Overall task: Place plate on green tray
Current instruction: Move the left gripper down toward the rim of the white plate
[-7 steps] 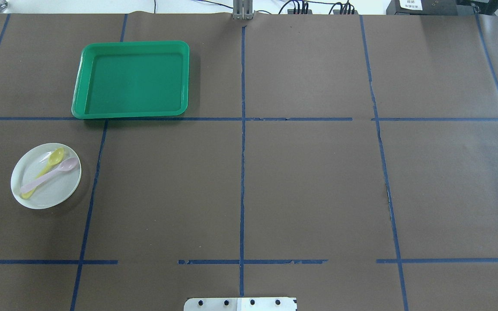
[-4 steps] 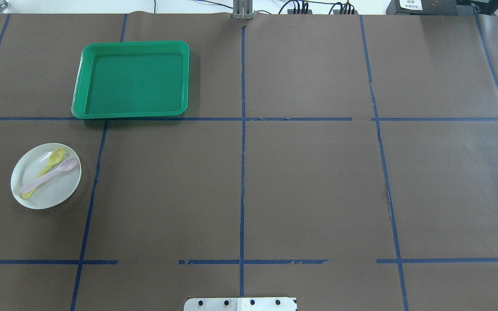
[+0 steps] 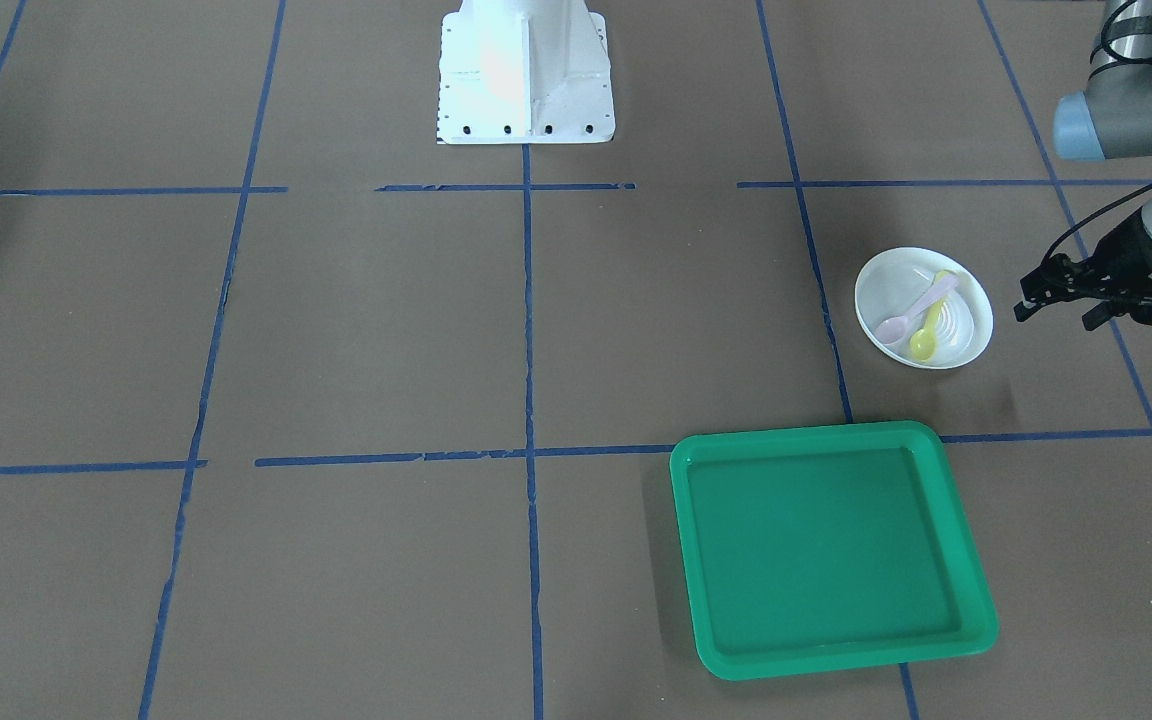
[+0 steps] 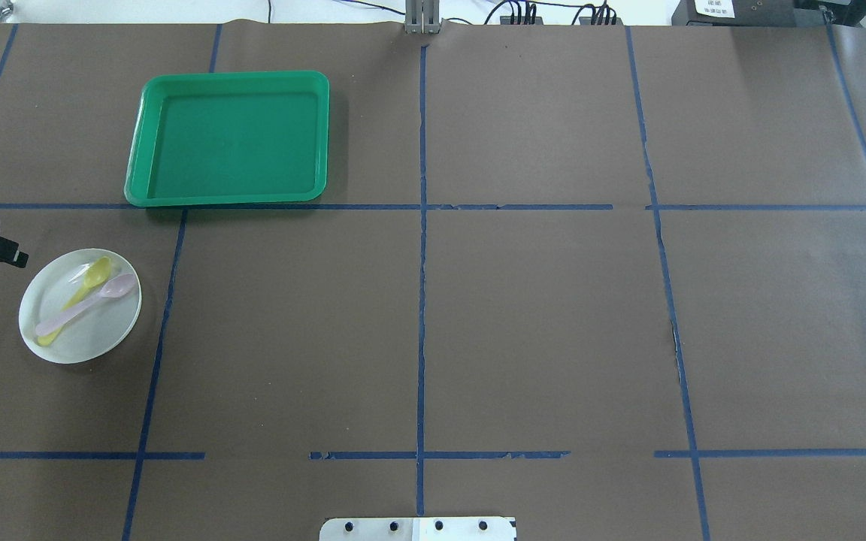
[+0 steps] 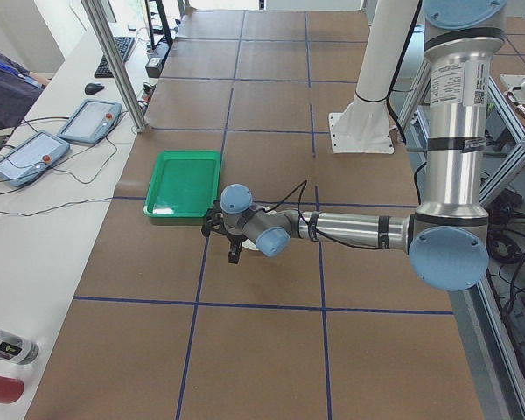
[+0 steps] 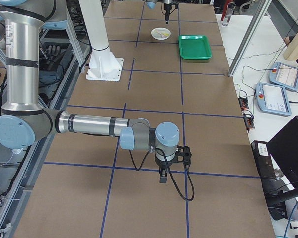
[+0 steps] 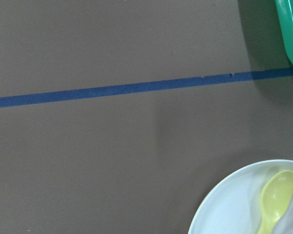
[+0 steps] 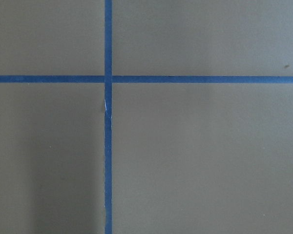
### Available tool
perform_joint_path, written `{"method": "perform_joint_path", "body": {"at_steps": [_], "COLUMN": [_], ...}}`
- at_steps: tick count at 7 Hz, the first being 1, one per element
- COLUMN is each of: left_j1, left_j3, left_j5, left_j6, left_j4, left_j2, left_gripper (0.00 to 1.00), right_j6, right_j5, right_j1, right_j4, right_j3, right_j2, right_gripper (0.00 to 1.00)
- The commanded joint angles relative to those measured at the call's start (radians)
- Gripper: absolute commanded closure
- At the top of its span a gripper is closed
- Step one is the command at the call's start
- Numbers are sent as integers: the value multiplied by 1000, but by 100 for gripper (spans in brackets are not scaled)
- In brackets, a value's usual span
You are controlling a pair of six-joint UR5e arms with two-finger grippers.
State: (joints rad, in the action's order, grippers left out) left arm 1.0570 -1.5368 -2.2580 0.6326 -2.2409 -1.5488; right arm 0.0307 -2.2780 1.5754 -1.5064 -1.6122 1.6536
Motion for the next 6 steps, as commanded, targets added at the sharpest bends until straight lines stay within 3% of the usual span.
{"method": "perform_joint_path", "body": {"at_steps": [1,2,3,4,6], "left_j1": [-71,-74,-74,-74,-74], "left_j3": [47,49,49,49,49], "left_j5": [38,38,38,38,37], "left_j6": [56,56,52,49,42], "left_j4": [-37,-37,-37,-37,-37], "left_j2": [-36,-36,-36,-36,-36], "left_gripper": [0,1,23,35,37], "right_j6": [0,0,0,0,0], "right_j5": [0,0,0,0,0], "right_j1": [0,0,0,0,0], "right_j4": [0,2,0,0,0], "right_j3": [0,2,0,0,0], "right_j2": [0,0,0,0,0], "right_gripper": [0,0,0,0,0]}}
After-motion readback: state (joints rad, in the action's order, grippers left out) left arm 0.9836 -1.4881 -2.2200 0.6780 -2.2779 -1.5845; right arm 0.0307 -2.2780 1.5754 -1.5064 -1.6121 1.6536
